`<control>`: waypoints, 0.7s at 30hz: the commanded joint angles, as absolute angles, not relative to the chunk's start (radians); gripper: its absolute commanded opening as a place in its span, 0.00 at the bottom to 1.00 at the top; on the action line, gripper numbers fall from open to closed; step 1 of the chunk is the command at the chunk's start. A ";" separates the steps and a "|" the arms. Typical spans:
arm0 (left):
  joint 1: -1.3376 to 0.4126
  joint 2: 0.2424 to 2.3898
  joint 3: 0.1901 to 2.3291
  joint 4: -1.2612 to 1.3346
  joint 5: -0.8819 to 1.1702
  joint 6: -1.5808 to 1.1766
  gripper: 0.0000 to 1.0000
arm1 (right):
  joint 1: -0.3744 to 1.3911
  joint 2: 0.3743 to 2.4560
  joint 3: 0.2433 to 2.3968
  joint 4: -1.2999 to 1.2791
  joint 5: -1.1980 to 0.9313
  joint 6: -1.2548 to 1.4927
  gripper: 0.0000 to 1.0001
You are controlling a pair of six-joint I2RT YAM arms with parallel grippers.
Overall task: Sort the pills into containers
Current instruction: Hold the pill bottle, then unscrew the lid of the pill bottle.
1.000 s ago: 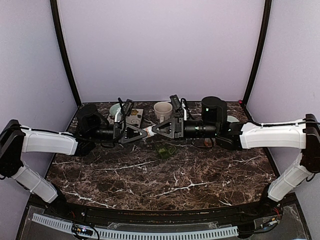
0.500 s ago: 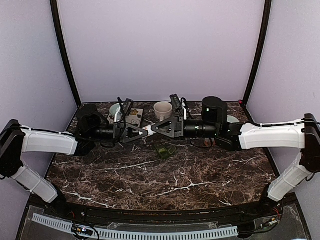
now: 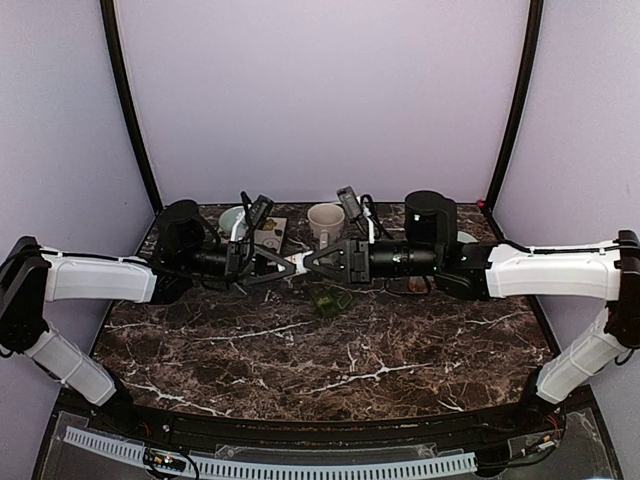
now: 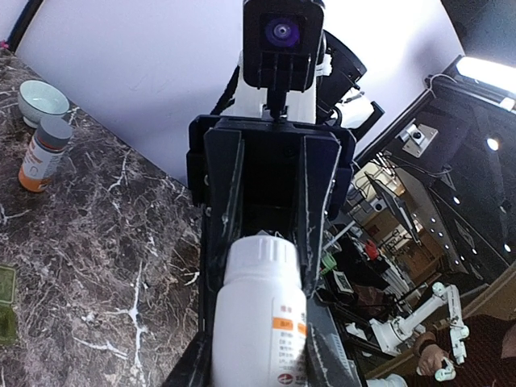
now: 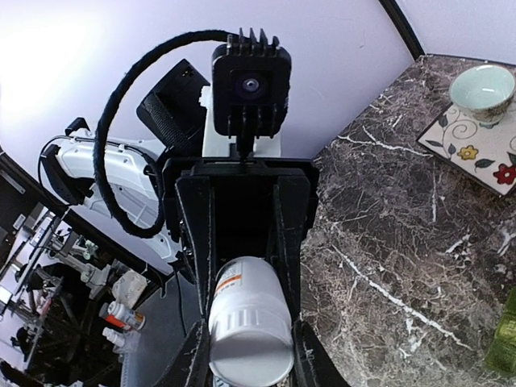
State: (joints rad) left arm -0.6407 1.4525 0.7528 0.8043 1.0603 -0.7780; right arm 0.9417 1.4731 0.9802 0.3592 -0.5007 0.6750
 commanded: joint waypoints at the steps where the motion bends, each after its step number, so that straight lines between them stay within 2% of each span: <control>1: -0.639 1.462 0.842 0.850 1.197 -0.810 0.00 | 0.976 1.459 0.987 0.167 -0.434 0.390 0.00; 9: -0.640 1.485 0.895 0.861 1.301 -0.851 0.00 | 1.041 1.467 0.985 0.092 -0.294 0.114 0.00; 16: -0.640 1.480 0.904 0.820 1.328 -0.829 0.00 | 1.081 1.491 0.964 0.111 -0.148 0.009 0.00; 19: -0.640 1.483 0.899 0.821 1.328 -0.828 0.00 | 1.081 1.498 0.966 0.129 -0.147 0.011 0.15; 21: -0.640 1.485 0.897 0.820 1.330 -0.825 0.00 | 1.081 1.499 0.970 0.136 -0.145 0.023 0.32</control>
State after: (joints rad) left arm -0.6037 1.5089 0.8318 0.7399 1.3224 -0.8253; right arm 1.0733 1.4269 0.9947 0.2325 -0.2584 0.0586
